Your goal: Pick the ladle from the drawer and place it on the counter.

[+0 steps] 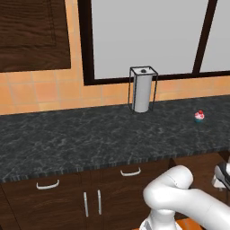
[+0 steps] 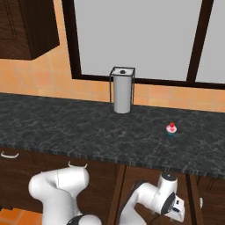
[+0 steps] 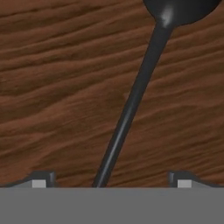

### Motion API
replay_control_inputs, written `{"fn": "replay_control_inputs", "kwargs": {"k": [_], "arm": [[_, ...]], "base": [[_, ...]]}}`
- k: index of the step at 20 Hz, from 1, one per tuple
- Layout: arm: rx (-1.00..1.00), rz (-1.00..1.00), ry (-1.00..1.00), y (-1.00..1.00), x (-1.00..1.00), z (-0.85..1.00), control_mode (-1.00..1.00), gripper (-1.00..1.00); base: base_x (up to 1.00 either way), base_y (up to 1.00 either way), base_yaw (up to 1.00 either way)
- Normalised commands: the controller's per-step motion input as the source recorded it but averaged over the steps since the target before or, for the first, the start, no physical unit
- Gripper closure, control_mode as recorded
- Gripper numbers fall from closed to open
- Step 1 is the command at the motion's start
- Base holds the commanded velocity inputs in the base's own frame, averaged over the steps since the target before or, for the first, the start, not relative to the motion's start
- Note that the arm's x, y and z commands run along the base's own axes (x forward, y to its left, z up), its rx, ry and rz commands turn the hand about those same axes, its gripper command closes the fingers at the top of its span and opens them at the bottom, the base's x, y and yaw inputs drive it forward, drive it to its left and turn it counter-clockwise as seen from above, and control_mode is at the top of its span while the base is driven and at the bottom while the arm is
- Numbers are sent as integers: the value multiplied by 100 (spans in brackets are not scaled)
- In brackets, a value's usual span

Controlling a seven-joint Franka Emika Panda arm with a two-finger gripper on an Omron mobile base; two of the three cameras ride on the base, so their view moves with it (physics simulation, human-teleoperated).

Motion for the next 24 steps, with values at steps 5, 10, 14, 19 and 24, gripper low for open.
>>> {"fn": "replay_control_inputs", "kwargs": {"k": [5,10,14,19,24], "arm": [[0,0,5,0,0,-9,-100,100],[0,0,2,0,0,0,-100,100],[0,0,3,0,0,0,-100,100],[0,1,0,0,-7,0,-100,100],[0,0,-5,-1,-22,11,-100,100]], "base": [[0,0,0],[0,0,0],[0,0,0],[0,0,0],[0,0,0]]}}
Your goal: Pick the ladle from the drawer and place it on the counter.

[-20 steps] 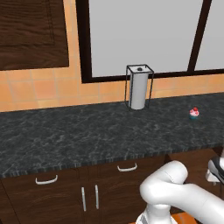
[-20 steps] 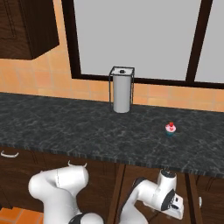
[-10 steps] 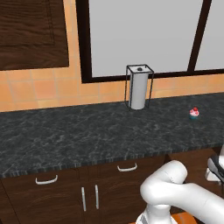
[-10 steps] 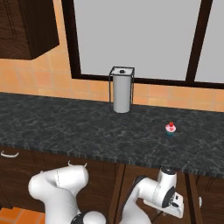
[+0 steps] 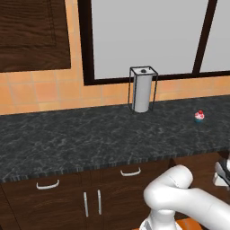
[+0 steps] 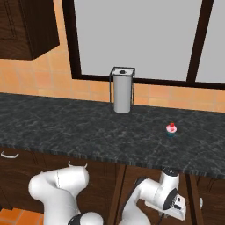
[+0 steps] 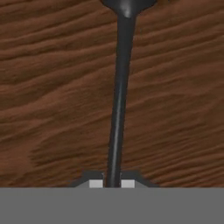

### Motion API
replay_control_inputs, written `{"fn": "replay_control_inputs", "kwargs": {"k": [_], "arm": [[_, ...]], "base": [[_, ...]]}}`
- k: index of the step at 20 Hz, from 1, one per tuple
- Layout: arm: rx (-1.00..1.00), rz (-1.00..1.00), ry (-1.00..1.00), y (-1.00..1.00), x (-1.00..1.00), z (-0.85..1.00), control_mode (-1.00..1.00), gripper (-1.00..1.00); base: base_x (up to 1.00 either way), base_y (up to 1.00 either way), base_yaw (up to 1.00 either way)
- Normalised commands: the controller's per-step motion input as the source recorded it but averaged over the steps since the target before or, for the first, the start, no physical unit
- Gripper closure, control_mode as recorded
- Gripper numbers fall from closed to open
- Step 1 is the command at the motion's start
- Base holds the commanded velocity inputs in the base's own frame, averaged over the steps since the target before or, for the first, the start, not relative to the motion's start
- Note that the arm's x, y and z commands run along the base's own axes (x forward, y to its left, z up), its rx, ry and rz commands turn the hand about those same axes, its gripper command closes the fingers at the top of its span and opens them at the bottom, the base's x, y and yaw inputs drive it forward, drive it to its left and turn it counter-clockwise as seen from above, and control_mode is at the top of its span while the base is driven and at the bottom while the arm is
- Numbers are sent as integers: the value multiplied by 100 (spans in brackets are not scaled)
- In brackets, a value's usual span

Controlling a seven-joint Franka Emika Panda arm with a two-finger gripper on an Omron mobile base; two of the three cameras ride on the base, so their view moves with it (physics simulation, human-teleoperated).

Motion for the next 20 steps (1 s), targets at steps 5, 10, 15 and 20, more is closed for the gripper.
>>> {"fn": "replay_control_inputs", "kwargs": {"k": [5,10,15,20], "arm": [[0,0,-7,0,-8,13,-100,100],[0,0,-5,0,0,11,-100,100],[0,-1,-8,-7,-13,36,-100,100],[0,-4,-6,-12,-39,54,-100,100]], "base": [[0,0,0],[0,0,0],[0,0,0],[0,0,0]]}}
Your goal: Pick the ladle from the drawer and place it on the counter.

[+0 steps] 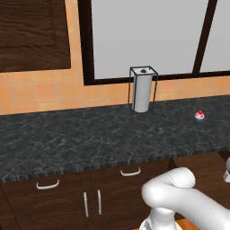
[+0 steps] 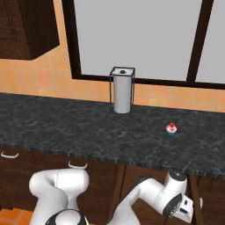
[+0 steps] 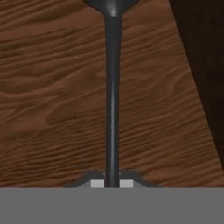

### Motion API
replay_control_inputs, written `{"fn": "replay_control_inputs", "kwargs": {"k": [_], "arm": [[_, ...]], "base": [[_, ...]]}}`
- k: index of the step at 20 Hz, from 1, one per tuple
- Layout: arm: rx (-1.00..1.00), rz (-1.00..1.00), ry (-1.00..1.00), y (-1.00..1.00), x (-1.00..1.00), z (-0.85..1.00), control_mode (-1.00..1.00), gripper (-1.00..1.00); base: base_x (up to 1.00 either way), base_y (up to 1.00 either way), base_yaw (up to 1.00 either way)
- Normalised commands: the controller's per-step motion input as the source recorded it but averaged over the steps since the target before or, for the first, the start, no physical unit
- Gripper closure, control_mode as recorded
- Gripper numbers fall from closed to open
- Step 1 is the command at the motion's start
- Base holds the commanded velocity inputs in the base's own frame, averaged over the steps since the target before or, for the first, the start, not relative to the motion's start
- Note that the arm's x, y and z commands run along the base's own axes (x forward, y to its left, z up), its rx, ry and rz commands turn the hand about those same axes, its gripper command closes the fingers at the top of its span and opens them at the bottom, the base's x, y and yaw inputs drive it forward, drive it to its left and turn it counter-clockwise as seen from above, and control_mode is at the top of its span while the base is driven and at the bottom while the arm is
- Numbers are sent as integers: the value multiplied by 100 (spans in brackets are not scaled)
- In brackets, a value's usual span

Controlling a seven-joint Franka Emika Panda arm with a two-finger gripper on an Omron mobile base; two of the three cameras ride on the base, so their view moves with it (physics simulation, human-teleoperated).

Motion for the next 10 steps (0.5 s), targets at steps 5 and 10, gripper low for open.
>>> {"fn": "replay_control_inputs", "kwargs": {"k": [5,10], "arm": [[0,-8,-8,1,-35,84,-100,100],[0,-3,-4,0,-53,76,-100,100]], "base": [[0,0,0],[0,0,0]]}}
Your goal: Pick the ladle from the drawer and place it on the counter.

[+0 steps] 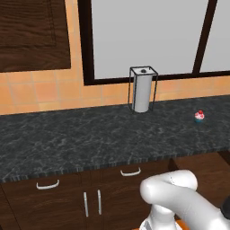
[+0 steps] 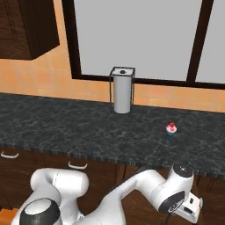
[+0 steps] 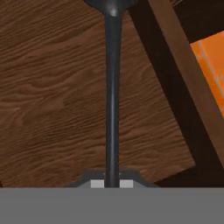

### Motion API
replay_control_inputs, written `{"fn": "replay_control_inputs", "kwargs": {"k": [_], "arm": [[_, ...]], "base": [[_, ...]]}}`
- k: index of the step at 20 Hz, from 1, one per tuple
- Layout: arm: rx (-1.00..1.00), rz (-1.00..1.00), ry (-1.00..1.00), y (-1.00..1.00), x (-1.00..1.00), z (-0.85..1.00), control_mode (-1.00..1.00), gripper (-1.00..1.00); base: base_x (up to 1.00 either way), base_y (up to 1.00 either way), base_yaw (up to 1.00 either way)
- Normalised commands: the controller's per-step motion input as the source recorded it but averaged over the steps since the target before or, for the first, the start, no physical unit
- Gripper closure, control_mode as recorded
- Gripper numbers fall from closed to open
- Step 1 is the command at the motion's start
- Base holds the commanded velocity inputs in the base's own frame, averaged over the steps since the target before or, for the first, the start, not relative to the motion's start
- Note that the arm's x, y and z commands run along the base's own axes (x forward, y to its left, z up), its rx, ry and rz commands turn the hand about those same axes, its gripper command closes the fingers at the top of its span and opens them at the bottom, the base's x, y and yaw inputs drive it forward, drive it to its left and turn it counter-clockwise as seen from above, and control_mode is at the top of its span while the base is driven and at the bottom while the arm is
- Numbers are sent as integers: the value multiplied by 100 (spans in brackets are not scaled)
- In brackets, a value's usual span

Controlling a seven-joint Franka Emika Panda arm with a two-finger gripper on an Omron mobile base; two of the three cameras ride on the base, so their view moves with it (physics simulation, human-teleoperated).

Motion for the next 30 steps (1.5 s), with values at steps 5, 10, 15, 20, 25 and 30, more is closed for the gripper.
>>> {"fn": "replay_control_inputs", "kwargs": {"k": [5,10,15,20,25,30], "arm": [[-1,-3,-8,8,-26,81,-100,100],[0,0,-11,36,13,84,-100,100],[0,0,-6,60,39,69,-100,100],[0,5,-1,88,89,47,-100,100],[-1,9,2,89,100,8,-100,100],[0,10,11,43,100,-12,-100,100]], "base": [[0,0,0],[0,0,0],[0,0,0],[0,0,0],[0,0,0],[0,0,0]]}}
